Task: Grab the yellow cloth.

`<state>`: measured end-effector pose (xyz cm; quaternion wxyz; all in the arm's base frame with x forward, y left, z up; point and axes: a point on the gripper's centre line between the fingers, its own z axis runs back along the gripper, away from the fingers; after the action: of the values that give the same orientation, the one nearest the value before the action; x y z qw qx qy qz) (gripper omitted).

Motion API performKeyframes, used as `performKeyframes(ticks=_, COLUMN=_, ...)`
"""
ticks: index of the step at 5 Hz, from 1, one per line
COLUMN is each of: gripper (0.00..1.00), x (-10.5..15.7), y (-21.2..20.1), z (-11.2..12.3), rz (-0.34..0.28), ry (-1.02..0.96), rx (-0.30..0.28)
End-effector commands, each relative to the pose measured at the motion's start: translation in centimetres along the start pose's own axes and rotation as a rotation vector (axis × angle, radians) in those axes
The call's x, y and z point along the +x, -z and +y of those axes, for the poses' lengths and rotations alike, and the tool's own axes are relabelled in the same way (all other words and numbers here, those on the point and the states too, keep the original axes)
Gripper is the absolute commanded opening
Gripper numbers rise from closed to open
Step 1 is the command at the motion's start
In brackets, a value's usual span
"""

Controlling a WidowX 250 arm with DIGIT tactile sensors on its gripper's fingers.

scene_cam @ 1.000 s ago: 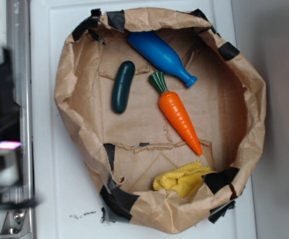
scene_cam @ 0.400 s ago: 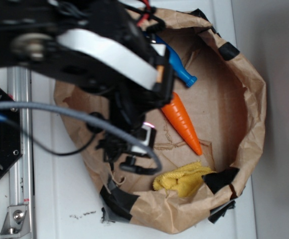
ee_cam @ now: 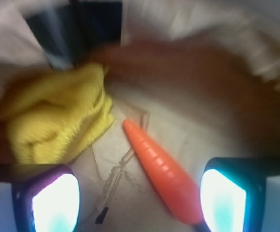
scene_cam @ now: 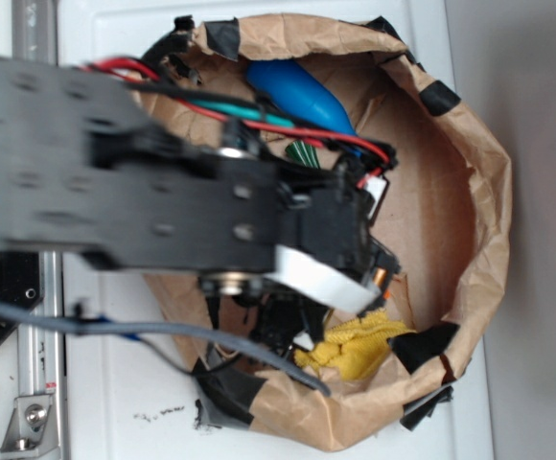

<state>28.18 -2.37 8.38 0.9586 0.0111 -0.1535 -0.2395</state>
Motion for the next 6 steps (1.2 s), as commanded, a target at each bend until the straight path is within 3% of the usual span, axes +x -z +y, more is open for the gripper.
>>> performKeyframes(ticks=1, gripper=1.0, x=3.1, y=1.3, z=-3.3, rz=-0.129, ry=0.178, rx=-0.151)
performKeyframes(ticks=2, gripper=1.0, x=3.0, y=0.8, z=-5.7, rz=-0.163, ry=0.292, rx=-0.155)
performKeyframes(ticks=3, gripper=1.0, x=3.0, y=0.1, z=-6.2, rz=-0.183, ry=0.314, rx=-0.145)
performKeyframes(ticks=4, gripper=1.0, x=3.1, y=0.3, z=-5.8, rz=-0.221, ry=0.35, rx=-0.185)
performKeyframes(ticks=5, gripper=1.0, x=2.9, y=-0.1, z=-4.7, rz=-0.244, ry=0.33, rx=-0.264)
performKeyframes(ticks=6, gripper=1.0, x=3.5, y=0.5, z=-5.2, rz=-0.189, ry=0.335, rx=-0.265)
